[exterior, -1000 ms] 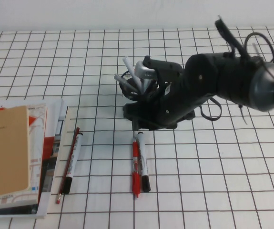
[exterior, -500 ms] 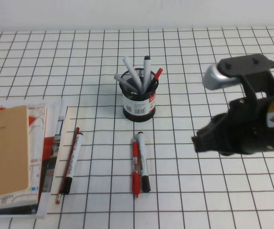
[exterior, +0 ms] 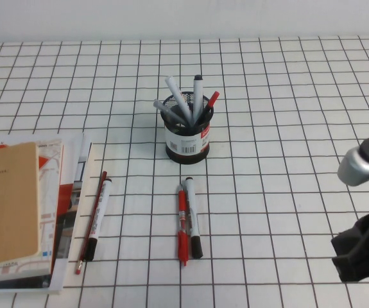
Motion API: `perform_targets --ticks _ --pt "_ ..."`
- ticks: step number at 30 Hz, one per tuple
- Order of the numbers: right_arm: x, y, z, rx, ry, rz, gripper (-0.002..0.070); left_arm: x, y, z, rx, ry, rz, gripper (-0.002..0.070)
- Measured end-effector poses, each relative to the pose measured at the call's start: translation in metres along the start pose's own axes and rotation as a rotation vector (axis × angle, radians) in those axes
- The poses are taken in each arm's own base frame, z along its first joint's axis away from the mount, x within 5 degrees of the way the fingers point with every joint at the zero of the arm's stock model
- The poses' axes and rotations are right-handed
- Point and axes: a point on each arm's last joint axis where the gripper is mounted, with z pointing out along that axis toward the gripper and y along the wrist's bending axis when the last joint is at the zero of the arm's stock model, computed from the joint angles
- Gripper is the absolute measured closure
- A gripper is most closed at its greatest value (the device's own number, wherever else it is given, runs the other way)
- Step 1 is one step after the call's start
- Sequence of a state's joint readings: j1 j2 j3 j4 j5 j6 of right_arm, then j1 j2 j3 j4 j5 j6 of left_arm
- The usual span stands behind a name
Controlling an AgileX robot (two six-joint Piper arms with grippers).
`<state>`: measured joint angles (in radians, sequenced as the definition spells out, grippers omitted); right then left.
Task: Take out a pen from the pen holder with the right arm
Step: 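Take a marker out of the pen holder and lay it on the table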
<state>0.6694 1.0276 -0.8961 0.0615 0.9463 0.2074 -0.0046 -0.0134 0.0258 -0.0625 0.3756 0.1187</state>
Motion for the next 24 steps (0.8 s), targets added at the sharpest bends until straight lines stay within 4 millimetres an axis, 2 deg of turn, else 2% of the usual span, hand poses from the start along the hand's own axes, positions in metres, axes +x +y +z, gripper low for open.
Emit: perform_targets --ticks 8,13,18,24 --pt "0.017 -0.018 0.029 0.092 -0.046 -0.045 0.0692 0.000 0.000 0.000 0.000 0.000 0.000 0.0679" --pt "0.040 -0.054 0.037 0.160 -0.239 0.088 0.0692 0.000 0.000 0.000 0.000 0.000 0.000 0.0680" --pt "0.089 -0.087 0.035 0.280 -0.504 0.226 0.0692 0.000 0.000 0.000 0.000 0.000 0.000 0.0679" --pt "0.146 -0.095 0.033 0.401 -0.756 0.294 0.0692 0.000 0.000 0.000 0.000 0.000 0.000 0.0679"
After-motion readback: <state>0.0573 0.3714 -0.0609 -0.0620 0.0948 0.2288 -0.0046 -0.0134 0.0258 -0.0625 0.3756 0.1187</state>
